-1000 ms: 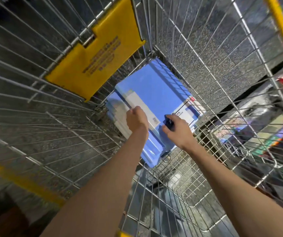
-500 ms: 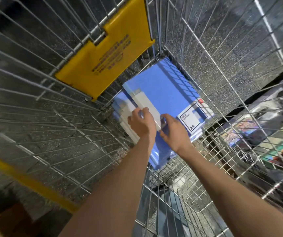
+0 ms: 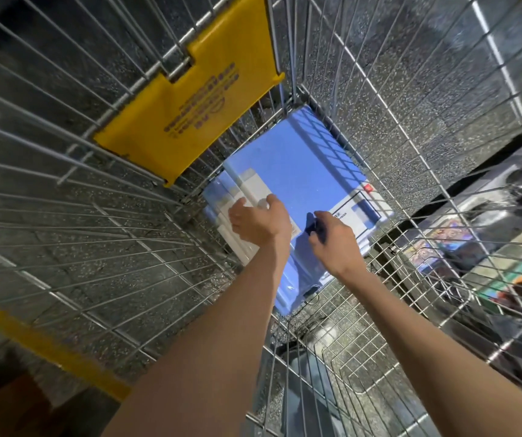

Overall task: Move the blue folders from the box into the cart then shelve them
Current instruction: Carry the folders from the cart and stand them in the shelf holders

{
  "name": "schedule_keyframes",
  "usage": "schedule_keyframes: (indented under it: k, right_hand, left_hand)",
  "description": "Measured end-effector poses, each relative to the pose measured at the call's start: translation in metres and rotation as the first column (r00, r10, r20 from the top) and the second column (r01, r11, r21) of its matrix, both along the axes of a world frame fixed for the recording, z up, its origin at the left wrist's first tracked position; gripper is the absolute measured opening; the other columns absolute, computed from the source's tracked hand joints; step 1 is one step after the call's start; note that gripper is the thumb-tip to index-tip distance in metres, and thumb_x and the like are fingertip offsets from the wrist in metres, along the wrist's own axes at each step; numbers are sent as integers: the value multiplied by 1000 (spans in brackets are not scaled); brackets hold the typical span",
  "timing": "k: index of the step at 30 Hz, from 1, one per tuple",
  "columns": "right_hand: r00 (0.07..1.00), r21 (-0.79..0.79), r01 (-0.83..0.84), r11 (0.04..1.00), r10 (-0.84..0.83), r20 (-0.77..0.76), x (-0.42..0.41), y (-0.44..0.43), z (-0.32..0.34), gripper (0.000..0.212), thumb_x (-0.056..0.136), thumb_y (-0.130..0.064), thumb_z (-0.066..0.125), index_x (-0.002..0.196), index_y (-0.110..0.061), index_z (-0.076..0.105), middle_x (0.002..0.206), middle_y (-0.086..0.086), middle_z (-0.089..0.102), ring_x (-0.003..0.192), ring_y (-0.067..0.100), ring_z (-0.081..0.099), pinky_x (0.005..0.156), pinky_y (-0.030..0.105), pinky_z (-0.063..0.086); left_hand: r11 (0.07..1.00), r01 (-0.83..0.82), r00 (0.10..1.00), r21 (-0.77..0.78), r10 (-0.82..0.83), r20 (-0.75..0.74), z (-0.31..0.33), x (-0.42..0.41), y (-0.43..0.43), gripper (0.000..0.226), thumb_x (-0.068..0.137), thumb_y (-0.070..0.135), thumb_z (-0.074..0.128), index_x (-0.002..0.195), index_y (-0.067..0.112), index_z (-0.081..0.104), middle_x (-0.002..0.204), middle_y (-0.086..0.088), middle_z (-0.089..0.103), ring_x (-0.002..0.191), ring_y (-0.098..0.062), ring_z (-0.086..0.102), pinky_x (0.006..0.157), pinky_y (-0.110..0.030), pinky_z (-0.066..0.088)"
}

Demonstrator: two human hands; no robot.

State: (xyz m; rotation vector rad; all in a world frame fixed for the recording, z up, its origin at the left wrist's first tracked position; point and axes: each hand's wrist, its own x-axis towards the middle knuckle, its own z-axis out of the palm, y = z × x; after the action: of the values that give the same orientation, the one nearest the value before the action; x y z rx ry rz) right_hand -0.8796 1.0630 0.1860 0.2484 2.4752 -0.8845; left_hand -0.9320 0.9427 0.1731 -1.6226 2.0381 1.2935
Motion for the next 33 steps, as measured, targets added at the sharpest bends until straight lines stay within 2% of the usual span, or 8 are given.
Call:
schedule_keyframes:
  k: [4,8,12,14,21,25,28,33]
  right_hand:
    - [1000,-17,-2,1000,2,19,-5,-6,-9,19,89,-7,55,107,-6,60,84,9,62,78,31,58,68,33,43]
    - [996,-47,72,996,-69,60,-7,-9,-15,7,88,-10,53,93,-9,57,76,7,60,68,26,52,63,32,36]
    - [987,-71,129,989,-121,103,-7,-10,-17,4,89,-13,51,86,-16,51,75,2,58,68,22,50,63,29,32]
    - [986,-77,126,989,-117,117,-6,-9,-17,5,89,-12,52,87,-16,51,75,1,59,69,22,51,64,30,33]
    - [954,-112,195,974,-162,252,-9,2,-14,29,94,-12,53,122,-13,60,100,3,70,91,22,62,86,27,46]
    - [942,-132,195,972,-148,302,-10,2,-7,42,96,-13,56,138,-11,54,119,7,69,110,24,63,105,34,46]
    - [939,-140,230,963,-182,291,-15,5,1,38,97,-15,57,134,-10,58,120,10,69,111,25,64,102,31,47]
    - [950,-241,238,941,-174,259,-33,4,28,43,102,-31,52,144,-19,51,141,-3,57,128,13,54,108,24,38]
  left_hand:
    - [980,-68,998,189,69,1,-1,4,-5,63,94,25,64,149,11,37,143,-17,50,125,-36,53,100,-38,45]
    - [993,58,996,99,-65,66,-7,-1,-3,78,84,35,68,147,4,35,148,-20,39,136,-38,41,107,-51,43]
    - [991,81,983,108,-98,158,-11,-13,0,87,76,48,61,145,2,33,151,-20,35,137,-38,38,109,-52,40]
    - [984,134,973,121,-154,171,-8,-18,6,86,81,44,62,148,2,28,150,-17,35,136,-37,39,110,-51,39]
    - [992,32,969,124,-61,241,-13,-35,-4,91,82,48,62,152,7,19,143,-18,38,132,-35,39,108,-48,38]
    - [997,26,971,74,-43,234,-17,-31,-16,94,80,63,63,150,11,29,144,-13,44,131,-32,44,108,-49,40]
    - [990,45,986,134,-66,155,-15,-27,-20,87,87,66,60,153,16,33,151,-12,44,135,-33,44,110,-47,37]
    - [945,29,997,325,-2,-83,9,-19,-19,95,86,50,74,159,27,17,164,3,24,147,-25,33,120,-46,28]
